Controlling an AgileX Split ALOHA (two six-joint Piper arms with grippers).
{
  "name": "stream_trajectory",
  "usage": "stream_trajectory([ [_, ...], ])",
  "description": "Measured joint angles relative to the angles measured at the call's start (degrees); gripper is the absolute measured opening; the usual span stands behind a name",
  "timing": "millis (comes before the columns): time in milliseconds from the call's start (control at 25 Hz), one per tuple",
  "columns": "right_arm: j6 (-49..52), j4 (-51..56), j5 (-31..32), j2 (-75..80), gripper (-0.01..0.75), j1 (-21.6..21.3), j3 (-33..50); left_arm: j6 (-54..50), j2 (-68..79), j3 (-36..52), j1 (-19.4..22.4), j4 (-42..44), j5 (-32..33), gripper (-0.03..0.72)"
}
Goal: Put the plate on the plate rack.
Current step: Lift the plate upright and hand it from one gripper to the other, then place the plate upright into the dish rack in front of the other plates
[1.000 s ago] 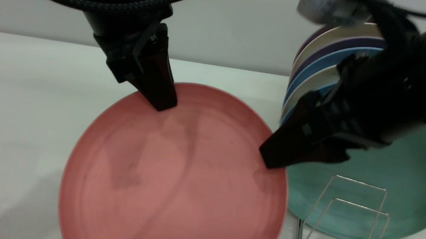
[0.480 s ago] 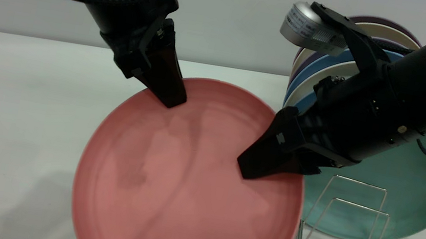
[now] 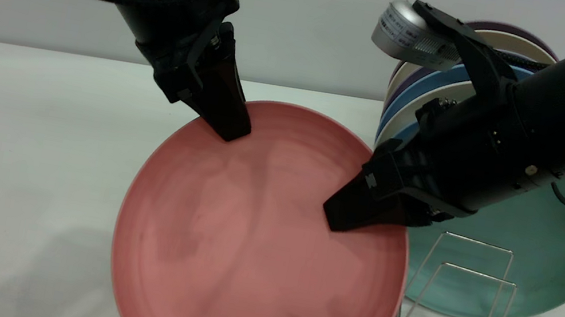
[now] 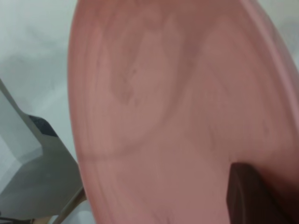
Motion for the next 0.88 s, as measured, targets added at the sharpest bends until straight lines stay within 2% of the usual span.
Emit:
stream_trajectory([
  [120, -0.21, -0.06, 0.09, 0.01, 0.087, 0.00, 0.00, -0.57, 0.00, 0.00, 0.00, 0.12, 0.57, 0.043],
  [240, -0.62, -0.33, 0.09, 0.01, 0.087, 0.00, 0.00, -1.27, 0.00, 0.00, 0.00, 0.16, 1.83, 0.118],
  [360, -0.86, -0.44, 0.09, 0.12, 0.087, 0.00, 0.00, -1.76, 0.00, 0.00, 0.00, 0.10, 3.57, 0.294],
  [440, -0.86, -0.66, -0.03, 0.39, 0.087, 0.00, 0.00, -3.48, -0.02, 0.00, 0.00, 0.10, 4.46, 0.447],
  [520, -0.86, -1.07, -0.24, 0.45, 0.087, 0.00, 0.00, -6.41, -0.02, 0.00, 0.21, 0.16, 4.51, 0.568],
  [600, -0.71, -1.83, -0.24, 0.45, 0.087, 0.00, 0.00, -10.19, -0.07, 0.00, 1.09, 0.29, 4.78, 0.657],
  [720, 0.61, -4.37, -0.19, 0.45, 0.087, 0.00, 0.00, -14.95, -0.82, 0.00, 3.99, 3.16, 5.62, 0.700],
  [880, 3.18, -9.10, 0.07, 0.45, 0.087, 0.00, 0.00, -20.37, -2.44, 0.00, 9.46, 4.96, 5.53, 0.683],
])
